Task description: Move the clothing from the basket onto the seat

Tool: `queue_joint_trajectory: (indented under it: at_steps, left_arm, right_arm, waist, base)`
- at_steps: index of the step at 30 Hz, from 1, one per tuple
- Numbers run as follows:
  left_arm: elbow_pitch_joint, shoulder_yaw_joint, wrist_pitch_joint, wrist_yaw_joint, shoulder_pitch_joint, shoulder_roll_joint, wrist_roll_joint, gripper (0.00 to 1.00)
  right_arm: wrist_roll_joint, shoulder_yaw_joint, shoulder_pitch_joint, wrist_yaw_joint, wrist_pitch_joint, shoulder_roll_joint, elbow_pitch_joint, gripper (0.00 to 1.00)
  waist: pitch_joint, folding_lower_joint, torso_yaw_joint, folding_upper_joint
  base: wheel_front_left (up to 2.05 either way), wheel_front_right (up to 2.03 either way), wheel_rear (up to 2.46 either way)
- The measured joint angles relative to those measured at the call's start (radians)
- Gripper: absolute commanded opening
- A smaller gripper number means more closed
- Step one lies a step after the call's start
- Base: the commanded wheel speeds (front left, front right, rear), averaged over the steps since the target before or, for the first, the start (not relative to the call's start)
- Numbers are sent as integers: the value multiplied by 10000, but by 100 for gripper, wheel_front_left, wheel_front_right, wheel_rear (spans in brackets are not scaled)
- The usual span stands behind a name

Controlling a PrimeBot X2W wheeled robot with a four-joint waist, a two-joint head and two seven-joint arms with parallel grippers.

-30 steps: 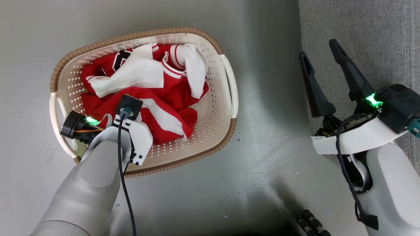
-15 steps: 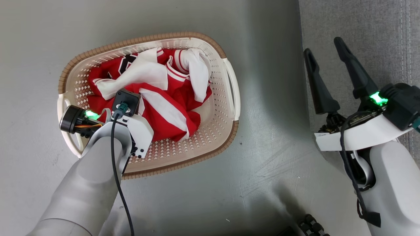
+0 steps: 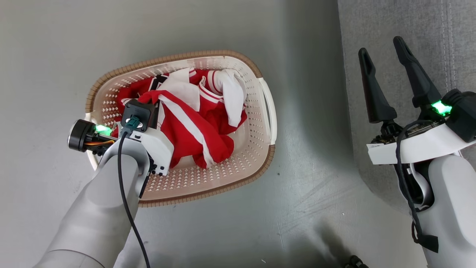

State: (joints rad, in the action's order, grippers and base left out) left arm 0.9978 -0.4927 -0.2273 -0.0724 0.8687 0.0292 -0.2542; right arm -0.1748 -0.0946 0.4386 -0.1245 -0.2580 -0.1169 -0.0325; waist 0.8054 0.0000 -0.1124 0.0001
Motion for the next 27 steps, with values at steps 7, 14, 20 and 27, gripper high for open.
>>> queue_joint_trajectory:
  at_steps: [7,14,20,27]
  left_arm:
    - [-353,140,-146,2,-393,-13,-290,0]
    - [-945,280,-211,44,-761,-15,-648,0]
    - [-1509,272,-221,142,-1248,-12,-817,0]
    - [-2566,357,-221,146,-1767,-13,-989,0]
  right_arm:
    - [0,105,-8,0,0,-69,134,100]
    - [0,215,-100,0,0,-104,330,100]
    - [0,322,-529,2,0,-130,535,100]
    - [0,408,-983,2,0,-155,738,100]
  waist:
    - [-517,0,153,0]
    - [-1144,0,317,0]
    - [-1777,0,459,-1]
    - [-2583,0,632,0]
  base:
    - [0,0,0]
    - [0,0,0]
    - [0,0,0]
    - [0,0,0]
